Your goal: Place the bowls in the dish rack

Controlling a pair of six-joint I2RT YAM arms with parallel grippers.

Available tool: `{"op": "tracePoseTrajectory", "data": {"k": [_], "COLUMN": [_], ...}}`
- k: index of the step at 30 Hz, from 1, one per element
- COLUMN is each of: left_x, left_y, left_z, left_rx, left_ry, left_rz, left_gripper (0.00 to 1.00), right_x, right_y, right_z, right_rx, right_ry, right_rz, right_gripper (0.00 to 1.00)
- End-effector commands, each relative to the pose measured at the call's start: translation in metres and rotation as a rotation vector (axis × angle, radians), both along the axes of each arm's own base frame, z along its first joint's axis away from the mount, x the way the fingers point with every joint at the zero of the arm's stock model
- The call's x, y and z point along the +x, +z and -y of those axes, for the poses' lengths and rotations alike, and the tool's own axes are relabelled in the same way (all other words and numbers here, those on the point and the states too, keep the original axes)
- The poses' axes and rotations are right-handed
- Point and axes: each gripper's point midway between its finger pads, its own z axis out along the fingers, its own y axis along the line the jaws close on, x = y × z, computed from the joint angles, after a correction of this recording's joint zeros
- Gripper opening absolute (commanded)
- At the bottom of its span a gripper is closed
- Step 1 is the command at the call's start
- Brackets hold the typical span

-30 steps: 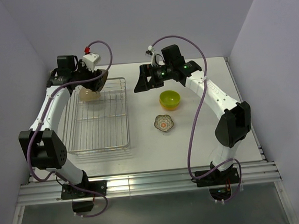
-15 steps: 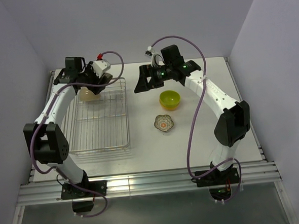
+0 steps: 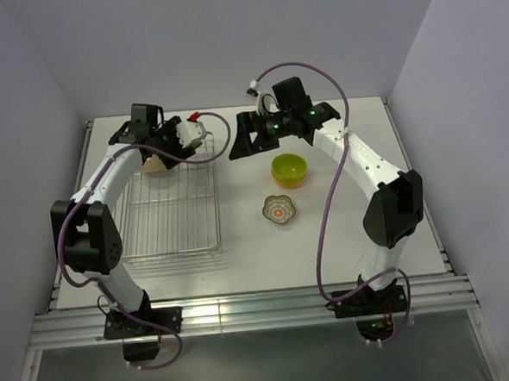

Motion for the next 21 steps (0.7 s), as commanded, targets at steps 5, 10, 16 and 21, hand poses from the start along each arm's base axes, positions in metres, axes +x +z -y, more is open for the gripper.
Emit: {"op": "tracePoseTrajectory", "data": {"k": [5, 10, 16, 21], "left_x": [0.015, 0.016, 0.019, 0.022], "left_y": [0.009, 0.002, -0.005, -0.012], "left_z": [0.004, 0.002, 0.003, 0.002], "left_rx": [0.112, 0.16, 0.195, 0.218], "left_ry": [-0.114, -0.152, -0.182, -0.189], "left_rz": [0.131, 0.137, 0.143, 0.148], "left_gripper": [0.0, 0.0, 0.0, 0.01], "right_x": [0.006, 0.006, 0.007, 0.008], "right_y": [0.009, 0.009, 0.007, 0.007], "right_z": [-0.004, -0.004, -0.004, -0.005], "right_rx": [0.005, 0.009, 0.004, 0.006], "right_ry": [0.02, 0.02, 0.016, 0.017], "right_rz": [0.035, 0.03, 0.026, 0.023], "right_gripper": [1.0, 1.0, 1.0, 1.0]}}
